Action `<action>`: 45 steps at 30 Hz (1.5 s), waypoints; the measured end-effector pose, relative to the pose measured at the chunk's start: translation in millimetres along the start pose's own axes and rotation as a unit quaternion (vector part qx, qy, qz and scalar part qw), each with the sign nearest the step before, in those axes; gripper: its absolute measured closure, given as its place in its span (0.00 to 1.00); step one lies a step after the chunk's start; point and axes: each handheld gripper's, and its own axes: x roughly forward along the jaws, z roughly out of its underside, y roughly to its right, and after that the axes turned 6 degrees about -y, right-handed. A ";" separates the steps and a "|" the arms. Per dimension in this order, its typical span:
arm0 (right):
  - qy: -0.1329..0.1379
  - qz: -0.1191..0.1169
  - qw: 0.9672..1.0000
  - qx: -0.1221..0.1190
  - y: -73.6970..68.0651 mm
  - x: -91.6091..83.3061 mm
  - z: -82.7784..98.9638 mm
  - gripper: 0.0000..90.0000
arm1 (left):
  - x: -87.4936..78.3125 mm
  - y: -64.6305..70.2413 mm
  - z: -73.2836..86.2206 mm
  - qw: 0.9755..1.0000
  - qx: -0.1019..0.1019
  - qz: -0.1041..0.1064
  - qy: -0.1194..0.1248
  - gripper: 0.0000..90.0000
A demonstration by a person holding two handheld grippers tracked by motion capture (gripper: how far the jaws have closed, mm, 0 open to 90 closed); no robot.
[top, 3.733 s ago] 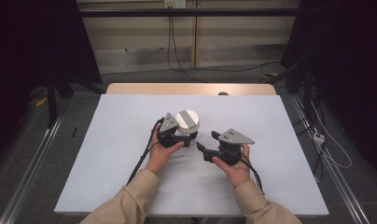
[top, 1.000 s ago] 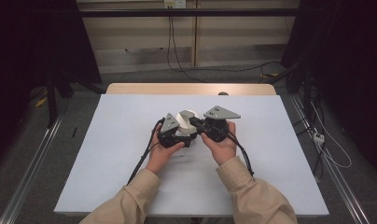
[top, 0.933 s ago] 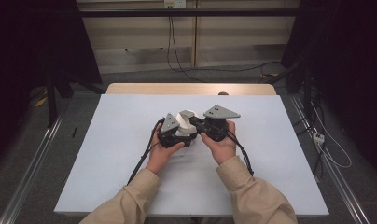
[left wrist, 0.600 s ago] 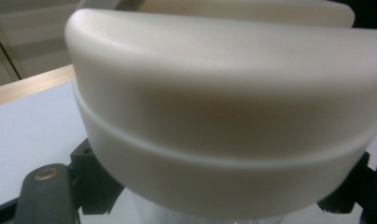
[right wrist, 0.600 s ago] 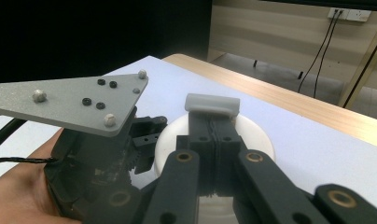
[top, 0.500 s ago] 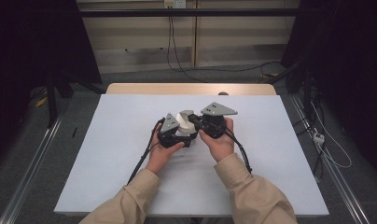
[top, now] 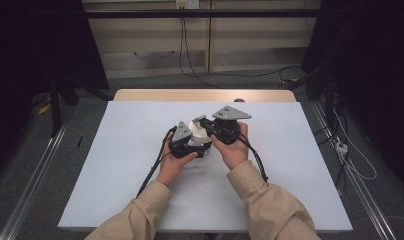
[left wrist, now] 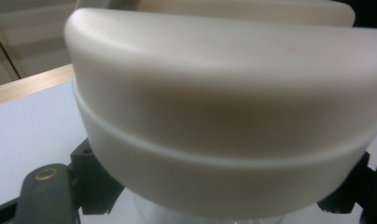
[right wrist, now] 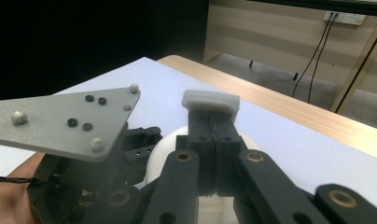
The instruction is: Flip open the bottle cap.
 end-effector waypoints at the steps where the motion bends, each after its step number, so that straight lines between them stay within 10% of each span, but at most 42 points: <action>1: 0.000 0.000 1.000 -0.001 0.3 0.5 -0.5 0.99 | -0.1 0.1 0.0 1.000 -0.001 -0.002 0.000 0.21; 45: -0.004 0.017 1.000 -0.005 6.6 24.1 -11.4 1.00 | -0.3 -1.0 -0.4 1.000 0.004 -0.005 -0.003 0.21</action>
